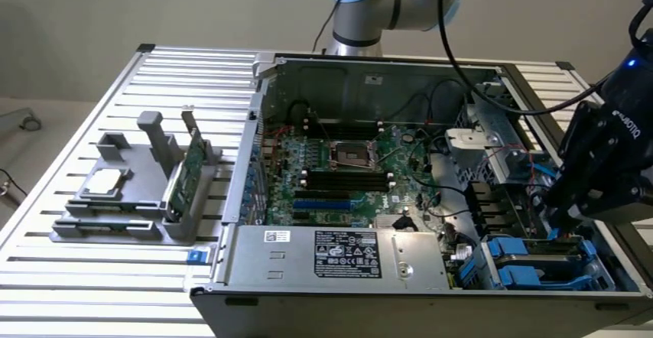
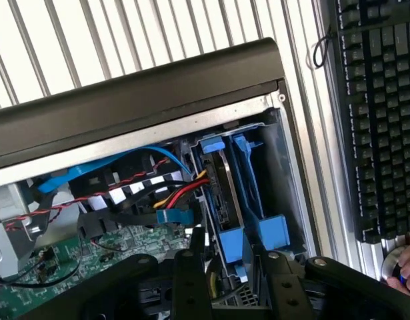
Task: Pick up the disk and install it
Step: 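Insert the first disk wire, then insert the second disk wire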
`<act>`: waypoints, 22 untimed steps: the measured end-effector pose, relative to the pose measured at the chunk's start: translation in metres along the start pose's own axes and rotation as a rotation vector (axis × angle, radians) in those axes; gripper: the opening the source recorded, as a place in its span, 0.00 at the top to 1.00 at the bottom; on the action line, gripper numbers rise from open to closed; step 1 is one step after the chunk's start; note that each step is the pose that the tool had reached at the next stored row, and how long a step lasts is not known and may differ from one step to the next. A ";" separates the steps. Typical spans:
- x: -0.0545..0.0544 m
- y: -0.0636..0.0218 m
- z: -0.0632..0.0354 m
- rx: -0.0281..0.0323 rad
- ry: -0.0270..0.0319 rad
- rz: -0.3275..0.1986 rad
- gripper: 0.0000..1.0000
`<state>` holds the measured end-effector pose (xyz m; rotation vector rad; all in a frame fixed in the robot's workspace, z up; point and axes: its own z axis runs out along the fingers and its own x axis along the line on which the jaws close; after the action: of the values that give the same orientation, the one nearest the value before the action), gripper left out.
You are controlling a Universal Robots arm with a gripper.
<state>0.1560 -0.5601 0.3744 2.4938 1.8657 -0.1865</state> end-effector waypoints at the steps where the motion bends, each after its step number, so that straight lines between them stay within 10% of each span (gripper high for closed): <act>1: 0.003 -0.0008 -0.0010 -0.0001 -0.0002 0.000 0.64; 9: 0.015 -0.0012 -0.0058 -0.0032 -0.0113 0.002 0.64; 22: 0.018 0.0068 -0.0069 -0.0181 -0.0726 0.007 0.64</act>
<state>0.1680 -0.5444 0.3789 2.4467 1.8229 -0.2552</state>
